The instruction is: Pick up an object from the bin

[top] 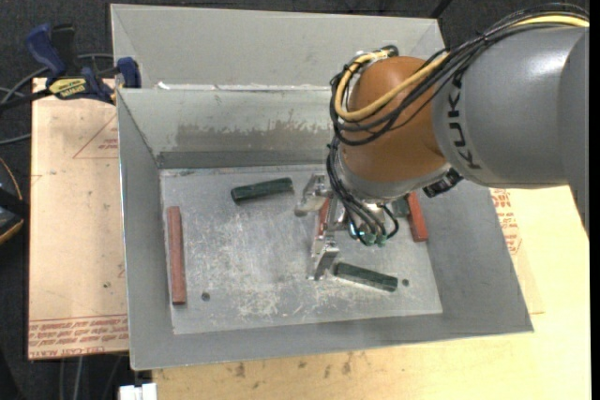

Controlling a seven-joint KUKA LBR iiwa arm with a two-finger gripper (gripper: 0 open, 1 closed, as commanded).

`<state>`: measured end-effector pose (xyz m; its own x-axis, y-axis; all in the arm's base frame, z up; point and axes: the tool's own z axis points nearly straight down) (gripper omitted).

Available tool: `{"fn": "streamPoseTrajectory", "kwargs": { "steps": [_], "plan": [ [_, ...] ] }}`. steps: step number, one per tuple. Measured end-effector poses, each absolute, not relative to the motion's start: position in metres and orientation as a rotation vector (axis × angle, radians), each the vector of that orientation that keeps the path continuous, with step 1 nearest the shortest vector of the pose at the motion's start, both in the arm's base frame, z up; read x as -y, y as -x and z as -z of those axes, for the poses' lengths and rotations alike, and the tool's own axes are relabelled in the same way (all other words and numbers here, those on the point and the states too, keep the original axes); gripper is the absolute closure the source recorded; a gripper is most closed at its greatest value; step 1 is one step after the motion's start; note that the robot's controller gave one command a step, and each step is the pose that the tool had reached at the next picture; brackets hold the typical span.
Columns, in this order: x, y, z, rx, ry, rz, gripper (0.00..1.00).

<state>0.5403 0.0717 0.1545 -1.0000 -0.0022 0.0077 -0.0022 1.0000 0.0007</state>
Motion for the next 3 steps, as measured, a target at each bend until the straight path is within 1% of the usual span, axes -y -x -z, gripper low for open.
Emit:
{"fn": "streamPoseTrajectory", "kwargs": {
  "steps": [1,2,3],
  "plan": [
    [-0.071,-0.542,-0.159,3.142,0.0,0.002,0.0],
    [-0.042,-0.56,-0.126,3.122,-0.404,0.004,0.0],
    [0.001,-0.576,-0.088,3.008,-0.913,0.005,0.0]
  ]
}}
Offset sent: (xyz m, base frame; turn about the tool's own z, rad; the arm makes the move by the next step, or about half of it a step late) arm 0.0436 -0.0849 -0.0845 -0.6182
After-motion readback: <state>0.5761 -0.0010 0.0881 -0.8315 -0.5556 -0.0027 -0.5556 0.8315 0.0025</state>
